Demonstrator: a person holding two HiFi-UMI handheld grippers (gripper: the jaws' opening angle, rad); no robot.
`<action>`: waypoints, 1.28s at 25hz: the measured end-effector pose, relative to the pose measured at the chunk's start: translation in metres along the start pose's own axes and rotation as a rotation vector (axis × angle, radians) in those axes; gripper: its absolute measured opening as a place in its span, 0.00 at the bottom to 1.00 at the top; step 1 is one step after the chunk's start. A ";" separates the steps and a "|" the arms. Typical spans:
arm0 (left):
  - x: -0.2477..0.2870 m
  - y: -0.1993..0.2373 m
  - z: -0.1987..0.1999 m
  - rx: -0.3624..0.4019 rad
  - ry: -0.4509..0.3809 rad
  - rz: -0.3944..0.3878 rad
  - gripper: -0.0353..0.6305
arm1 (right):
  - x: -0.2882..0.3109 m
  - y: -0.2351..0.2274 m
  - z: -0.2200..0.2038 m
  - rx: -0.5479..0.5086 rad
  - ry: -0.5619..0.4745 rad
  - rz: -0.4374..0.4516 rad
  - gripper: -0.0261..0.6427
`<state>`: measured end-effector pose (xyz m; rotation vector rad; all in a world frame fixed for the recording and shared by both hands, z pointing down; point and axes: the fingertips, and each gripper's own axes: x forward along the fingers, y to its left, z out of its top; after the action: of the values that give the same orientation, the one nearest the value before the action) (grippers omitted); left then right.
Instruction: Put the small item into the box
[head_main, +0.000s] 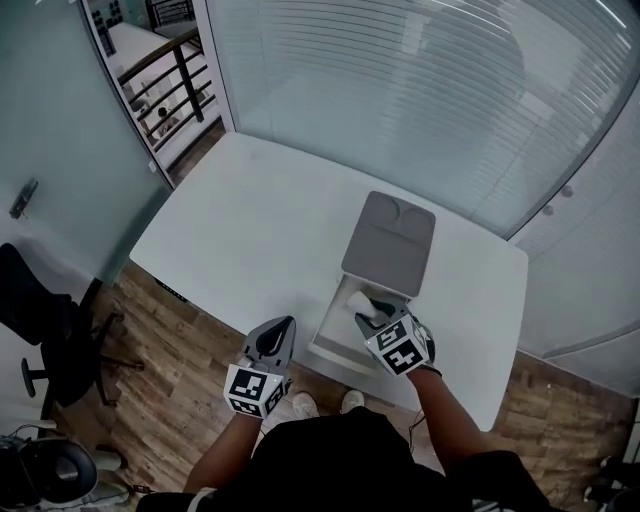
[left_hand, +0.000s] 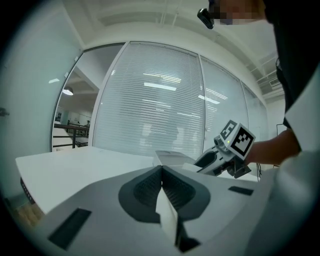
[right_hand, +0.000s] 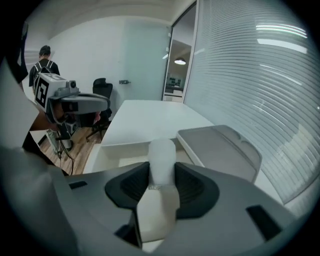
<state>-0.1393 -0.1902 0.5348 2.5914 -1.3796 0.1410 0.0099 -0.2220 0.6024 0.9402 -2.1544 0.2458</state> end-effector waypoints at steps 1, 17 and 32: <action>0.001 0.002 -0.001 -0.007 0.000 0.005 0.07 | 0.005 0.001 -0.001 -0.022 0.033 0.005 0.28; 0.021 0.017 -0.005 -0.037 0.020 0.041 0.07 | 0.066 0.019 -0.020 -0.233 0.287 0.113 0.28; 0.027 0.022 -0.005 -0.042 0.020 0.061 0.07 | 0.049 0.021 -0.002 -0.242 0.194 0.138 0.39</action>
<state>-0.1420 -0.2230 0.5473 2.5089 -1.4390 0.1457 -0.0252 -0.2332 0.6416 0.6054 -2.0168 0.1331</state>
